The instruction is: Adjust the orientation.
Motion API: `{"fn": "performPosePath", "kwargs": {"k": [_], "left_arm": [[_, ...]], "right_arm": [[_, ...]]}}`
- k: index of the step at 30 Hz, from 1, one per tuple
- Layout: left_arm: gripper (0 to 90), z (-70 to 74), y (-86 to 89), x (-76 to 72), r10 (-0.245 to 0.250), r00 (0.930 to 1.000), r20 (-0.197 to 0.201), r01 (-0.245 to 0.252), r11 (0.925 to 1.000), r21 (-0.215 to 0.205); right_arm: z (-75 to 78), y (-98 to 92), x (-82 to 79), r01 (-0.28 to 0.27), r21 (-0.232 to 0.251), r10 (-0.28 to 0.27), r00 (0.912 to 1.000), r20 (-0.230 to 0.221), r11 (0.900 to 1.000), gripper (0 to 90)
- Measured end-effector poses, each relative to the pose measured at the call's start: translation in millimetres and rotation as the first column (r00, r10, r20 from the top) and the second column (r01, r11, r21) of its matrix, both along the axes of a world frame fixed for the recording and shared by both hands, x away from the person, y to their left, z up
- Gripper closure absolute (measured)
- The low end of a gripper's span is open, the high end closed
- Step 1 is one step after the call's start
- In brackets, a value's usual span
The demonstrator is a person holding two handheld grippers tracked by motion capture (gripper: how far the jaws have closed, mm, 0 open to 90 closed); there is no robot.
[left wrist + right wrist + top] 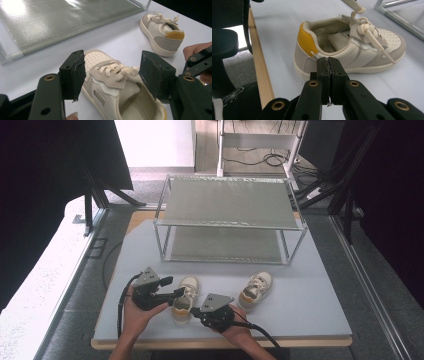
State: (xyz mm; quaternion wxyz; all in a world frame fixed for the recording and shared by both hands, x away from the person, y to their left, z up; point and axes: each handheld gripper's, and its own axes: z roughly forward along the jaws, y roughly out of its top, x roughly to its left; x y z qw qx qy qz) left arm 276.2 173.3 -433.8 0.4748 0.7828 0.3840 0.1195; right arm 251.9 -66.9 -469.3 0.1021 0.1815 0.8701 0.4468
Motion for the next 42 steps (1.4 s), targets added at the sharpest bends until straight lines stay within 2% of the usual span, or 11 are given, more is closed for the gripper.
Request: {"fn": "performPosePath", "kwargs": {"k": [9, 12, 19, 23, 26, 30, 31, 36, 39, 42], "left_arm": [[37.2, 0.5, 1.3, -0.9, 0.002, 1.0000, 0.001, -0.002, 1.0000, -0.003], [37.1, 0.1, 1.3, -1.1, 0.003, 1.0000, -0.001, -0.003, 1.0000, -0.002], [37.2, 0.2, 1.9, -0.4, 0.006, 1.0000, 0.000, -0.006, 1.0000, -0.004], [37.2, 0.2, 1.8, 0.1, 0.006, 1.0000, 0.000, -0.006, 1.0000, -0.004], [37.2, 0.3, 1.6, -0.1, 0.004, 1.0000, 0.000, -0.004, 1.0000, -0.003], [37.2, 0.6, 3.0, -0.4, 0.004, 1.0000, 0.001, -0.004, 1.0000, -0.005], [37.1, 0.8, 3.5, -0.5, 0.006, 1.0000, 0.001, -0.006, 1.0000, -0.005], [37.1, 0.8, 5.3, 0.0, 0.011, 0.9999, -0.001, -0.011, 0.9999, -0.006], [37.2, 0.8, 5.0, -0.1, 0.010, 0.9999, -0.002, -0.010, 0.9999, -0.006], [37.1, 1.3, 4.0, -0.6, 0.003, 1.0000, -0.003, -0.003, 1.0000, -0.006]], "right_arm": [[8.1, -12.4, 3.5, 0.051, -0.001, -0.051, 0.9979, 0.041, 0.999, 87.6], [10.5, -19.1, 5.2, 0.081, -0.020, -0.079, 0.9944, 0.069, 0.997, 88.8], [15.9, -37.2, 11.7, 0.151, -0.016, -0.149, 0.9849, 0.089, 0.988, 89.6], [15.5, -43.5, 13.8, 0.203, -0.068, -0.193, 0.9724, 0.131, 0.977, 89.8], [13.3, -49.4, 15.5, 0.231, -0.097, -0.217, 0.9666, 0.137, 0.968, 89.9], [9.1, -58.1, 16.6, 0.293, -0.152, -0.265, 0.9478, 0.177, 0.944, 89.8], [7.2, -61.1, 16.9, 0.305, -0.164, -0.275, 0.9446, 0.179, 0.938, 89.9], [0.5, -80.5, 16.5, 0.336, -0.189, -0.310, 0.9378, 0.157, 0.923, 89.9], [2.8, -89.1, 16.6, 0.331, -0.167, -0.315, 0.9419, 0.118, 0.929, 89.9], [3.2, -93.6, 11.9, 0.332, -0.177, -0.315, 0.9414, 0.122, 0.926, 89.9]]}}
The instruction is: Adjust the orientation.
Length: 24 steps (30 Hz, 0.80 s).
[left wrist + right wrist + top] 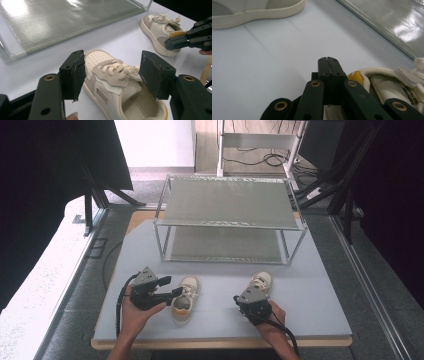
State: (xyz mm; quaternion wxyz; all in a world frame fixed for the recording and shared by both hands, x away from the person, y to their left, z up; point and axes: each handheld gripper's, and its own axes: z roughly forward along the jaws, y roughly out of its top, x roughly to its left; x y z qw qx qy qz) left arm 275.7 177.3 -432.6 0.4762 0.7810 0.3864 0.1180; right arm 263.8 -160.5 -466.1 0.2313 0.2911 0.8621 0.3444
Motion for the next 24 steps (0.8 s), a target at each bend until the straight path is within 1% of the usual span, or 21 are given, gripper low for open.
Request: {"fn": "performPosePath", "kwargs": {"k": [6, 9, 13, 15, 19, 21, 24], "left_arm": [[37.1, 0.4, 0.1, -0.4, 0.002, 1.0000, 0.000, -0.002, 1.0000, -0.002], [37.1, 0.6, -0.3, -0.6, 0.001, 1.0000, 0.000, -0.001, 1.0000, -0.001], [37.1, 0.6, -1.0, -1.0, 0.001, 1.0000, 0.002, -0.001, 1.0000, 0.000], [37.1, 0.8, -0.9, -1.1, 0.002, 1.0000, 0.003, -0.002, 1.0000, -0.001], [37.1, 1.1, -0.8, -0.9, 0.004, 1.0000, 0.002, -0.004, 1.0000, -0.001], [37.1, 2.2, -1.5, -1.8, 0.004, 1.0000, 0.006, -0.004, 1.0000, 0.000], [37.1, 5.2, -2.0, -3.7, -0.003, 0.9999, 0.012, 0.003, 1.0000, -0.007]], "right_arm": [[0.7, -16.0, -9.0, 0.006, 0.026, -0.006, 0.9999, -0.015, 1.000, 89.9], [-0.2, -24.4, -13.2, 0.003, 0.030, -0.002, 0.9998, -0.021, 1.000, 89.9], [-1.1, -35.9, -17.9, 0.010, 0.028, -0.010, 0.9996, -0.028, 1.000, 89.8], [-2.4, -43.3, -20.7, 0.017, 0.036, -0.015, 0.9993, -0.034, 0.999, 89.7], [-6.3, -60.1, -26.6, 0.030, 0.067, -0.027, 0.9984, -0.049, 0.997, 88.4], [-6.9, -65.2, -28.9, 0.026, 0.083, -0.021, 0.9982, -0.056, 0.996, 86.9], [-0.9, -68.3, -30.7, 0.012, 0.111, -0.007, 0.9988, -0.049, 0.994, 84.3]]}}
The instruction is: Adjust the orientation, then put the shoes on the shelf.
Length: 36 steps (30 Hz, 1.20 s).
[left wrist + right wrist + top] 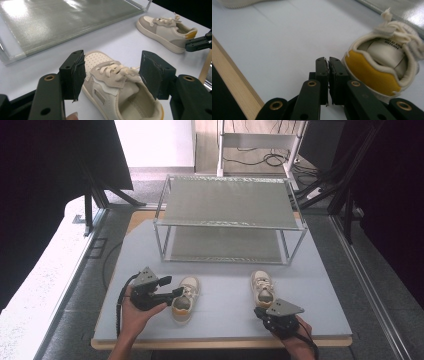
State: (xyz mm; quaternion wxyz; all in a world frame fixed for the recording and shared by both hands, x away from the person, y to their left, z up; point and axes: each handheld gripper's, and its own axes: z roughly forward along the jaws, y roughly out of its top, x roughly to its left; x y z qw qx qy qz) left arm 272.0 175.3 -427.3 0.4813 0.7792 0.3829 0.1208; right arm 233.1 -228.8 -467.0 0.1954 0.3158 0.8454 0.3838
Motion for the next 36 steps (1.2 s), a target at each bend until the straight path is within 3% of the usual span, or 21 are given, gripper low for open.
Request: {"fn": "performPosePath", "kwargs": {"k": [7, 12, 16, 23, 28, 31, 32, 33, 36], "left_arm": [[37.1, 5.0, 1.8, -2.3, -0.004, 0.9999, 0.012, 0.004, 1.0000, -0.008], [38.4, 9.1, 1.2, -4.7, -0.001, 0.9987, 0.051, 0.002, 0.9998, -0.018], [38.4, 15.4, -3.2, -4.9, -0.037, 0.9973, 0.064, 0.038, 0.9991, -0.018], [38.5, 21.7, -6.3, -1.2, -0.144, 0.9895, 0.005, 0.144, 0.9895, 0.006], [38.9, 24.2, -4.6, 2.5, -0.228, 0.9730, -0.035, 0.230, 0.9702, 0.076], [39.6, 23.4, -4.4, 3.3, -0.288, 0.9559, -0.059, 0.293, 0.9494, 0.113], [39.8, 23.4, -4.4, 3.3, -0.288, 0.9559, -0.059, 0.293, 0.9494, 0.113], [40.3, 21.1, -5.9, 3.8, -0.351, 0.9324, -0.085, 0.360, 0.9226, 0.138], [41.6, 15.9, -10.9, 5.3, -0.401, 0.9062, -0.135, 0.421, 0.8867, 0.192]], "right_arm": [[18.3, -6.0, 2.6, -0.093, 0.053, 0.091, 0.9952, 0.035, 0.994, 70.2], [27.6, -14.4, 15.6, -0.105, 0.070, 0.100, 0.9924, 0.071, 0.992, 61.2], [35.9, -19.2, 23.8, -0.139, 0.065, 0.132, 0.9860, 0.102, 0.988, 54.1], [37.9, -27.0, 42.1, -0.189, -0.018, 0.189, 0.9818, 0.019, 0.982, 51.4], [34.0, -30.5, 51.7, -0.235, -0.048, 0.234, 0.9716, -0.035, 0.971, 49.9], [30.3, -28.6, 56.7, -0.276, -0.071, 0.271, 0.9601, -0.070, 0.959, 48.7], [29.6, -28.0, 58.5, -0.288, -0.063, 0.283, 0.9558, -0.080, 0.956, 49.3], [29.2, -27.5, 60.6, -0.300, -0.062, 0.294, 0.9511, -0.095, 0.952, 50.0], [26.2, -23.2, 68.3, -0.338, -0.084, 0.321, 0.9319, -0.168, 0.937, 53.5]]}}
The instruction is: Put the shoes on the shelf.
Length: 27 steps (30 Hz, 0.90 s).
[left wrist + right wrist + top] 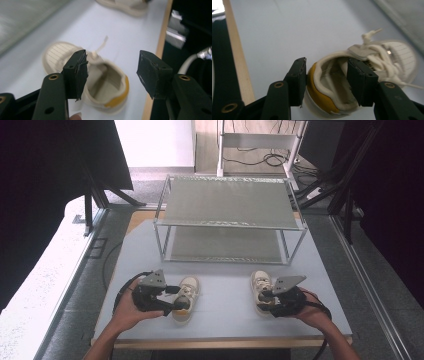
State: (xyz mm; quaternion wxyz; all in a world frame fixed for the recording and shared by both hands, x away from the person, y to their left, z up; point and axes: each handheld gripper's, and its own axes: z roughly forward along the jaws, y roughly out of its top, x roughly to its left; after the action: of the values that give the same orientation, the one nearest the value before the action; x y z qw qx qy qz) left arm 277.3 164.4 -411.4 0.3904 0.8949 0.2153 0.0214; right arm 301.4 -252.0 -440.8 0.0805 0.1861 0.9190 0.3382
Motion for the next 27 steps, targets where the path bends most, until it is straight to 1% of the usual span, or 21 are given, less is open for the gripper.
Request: {"fn": "performPosePath", "kwargs": {"k": [1, 2, 3, 4, 5, 6, 8, 10, 11, 12, 13, 14, 15, 17, 19, 20, 22, 23, 25, 27], "left_arm": [[41.8, -1.6, -1.9, 0.6, -0.017, 0.9998, -0.007, 0.017, 0.9996, 0.024], [42.6, -3.4, -4.3, 0.7, -0.026, 0.9995, -0.018, 0.026, 0.9991, 0.034], [43.9, -4.6, -5.7, 1.3, -0.044, 0.9986, -0.030, 0.045, 0.9978, 0.049], [44.5, -4.6, -5.7, 1.3, -0.044, 0.9986, -0.030, 0.045, 0.9978, 0.049], [44.9, -7.1, -8.5, 2.7, -0.074, 0.9958, -0.054, 0.078, 0.9937, 0.081], [45.2, -8.2, -9.3, 3.9, -0.088, 0.9943, -0.059, 0.094, 0.9900, 0.105], [46.4, -10.6, -11.6, 5.9, -0.095, 0.9922, -0.081, 0.105, 0.9860, 0.129], [48.7, -13.0, -13.3, 9.1, -0.112, 0.9882, -0.105, 0.127, 0.9805, 0.150], [50.1, -13.8, -13.4, 12.0, -0.133, 0.9843, -0.116, 0.152, 0.9738, 0.169], [51.3, -15.4, -14.7, 13.3, -0.134, 0.9827, -0.129, 0.155, 0.9726, 0.173], [52.9, -17.2, -15.9, 14.6, -0.141, 0.9802, -0.139, 0.165, 0.9696, 0.181], [54.0, -18.7, -17.2, 16.1, -0.154, 0.9769, -0.149, 0.182, 0.9629, 0.199], [54.5, -20.4, -18.7, 17.1, -0.160, 0.9744, -0.158, 0.191, 0.9585, 0.211], [56.8, -24.2, -22.7, 18.2, -0.168, 0.9698, -0.177, 0.206, 0.9517, 0.228], [58.3, -26.4, -26.1, 19.5, -0.179, 0.9659, -0.187, 0.222, 0.9448, 0.241], [59.5, -26.9, -27.2, 20.3, -0.185, 0.9631, -0.196, 0.229, 0.9439, 0.237], [61.6, -27.2, -28.7, 22.0, -0.200, 0.9582, -0.205, 0.247, 0.9385, 0.241], [62.5, -27.5, -29.3, 22.5, -0.201, 0.9561, -0.213, 0.250, 0.9387, 0.237], [64.0, -27.8, -29.8, 24.4, -0.212, 0.9516, -0.222, 0.264, 0.9353, 0.236], [65.3, -28.2, -30.0, 25.5, -0.221, 0.9467, -0.234, 0.275, 0.9337, 0.229]], "right_arm": [[-1.2, 1.9, 2.6, -0.016, -0.016, 0.016, 0.9995, -0.026, 1.000, 55.0], [-2.3, 3.9, 5.0, -0.031, -0.032, 0.030, 0.9984, -0.048, 0.999, 56.9], [-3.0, 5.6, 6.9, -0.048, -0.042, 0.045, 0.9969, -0.064, 0.998, 59.2], [-3.3, 7.1, 8.1, -0.063, -0.050, 0.059, 0.9952, -0.078, 0.997, 61.2], [-3.6, 8.6, 8.9, -0.073, -0.059, 0.067, 0.9937, -0.090, 0.996, 62.6], [-3.8, 9.7, 9.5, -0.080, -0.068, 0.073, 0.9919, -0.104, 0.994, 63.7], [-5.0, 11.2, 11.3, -0.104, -0.081, 0.094, 0.9883, -0.120, 0.991, 65.8], [-7.0, 12.3, 11.9, -0.117, -0.096, 0.104, 0.9862, -0.129, 0.989, 66.1], [-7.5, 11.9, 12.2, -0.123, -0.094, 0.110, 0.9852, -0.131, 0.988, 66.2], [-7.8, 11.0, 12.9, -0.130, -0.089, 0.118, 0.9841, -0.133, 0.988, 66.7], [-8.1, 10.1, 13.2, -0.133, -0.084, 0.121, 0.9835, -0.135, 0.988, 67.0], [-8.6, 9.4, 13.3, -0.133, -0.077, 0.122, 0.9831, -0.137, 0.988, 67.2], [-9.1, 8.7, 13.6, -0.136, -0.072, 0.126, 0.9826, -0.137, 0.988, 67.6], [-10.0, 7.7, 13.2, -0.142, -0.061, 0.133, 0.9821, -0.133, 0.988, 68.6], [-10.1, 6.8, 13.3, -0.146, -0.059, 0.137, 0.9815, -0.133, 0.987, 69.2], [-10.1, 6.7, 13.4, -0.148, -0.059, 0.140, 0.9813, -0.132, 0.987, 69.4], [-10.3, 6.5, 13.8, -0.151, -0.057, 0.142, 0.9808, -0.134, 0.987, 69.4], [-10.3, 6.4, 13.9, -0.151, -0.056, 0.142, 0.9807, -0.134, 0.987, 69.4], [-10.6, 5.9, 14.2, -0.153, -0.052, 0.145, 0.9803, -0.135, 0.987, 69.4], [-11.3, 5.1, 14.5, -0.152, -0.043, 0.145, 0.9801, -0.136, 0.987, 69.5]]}}
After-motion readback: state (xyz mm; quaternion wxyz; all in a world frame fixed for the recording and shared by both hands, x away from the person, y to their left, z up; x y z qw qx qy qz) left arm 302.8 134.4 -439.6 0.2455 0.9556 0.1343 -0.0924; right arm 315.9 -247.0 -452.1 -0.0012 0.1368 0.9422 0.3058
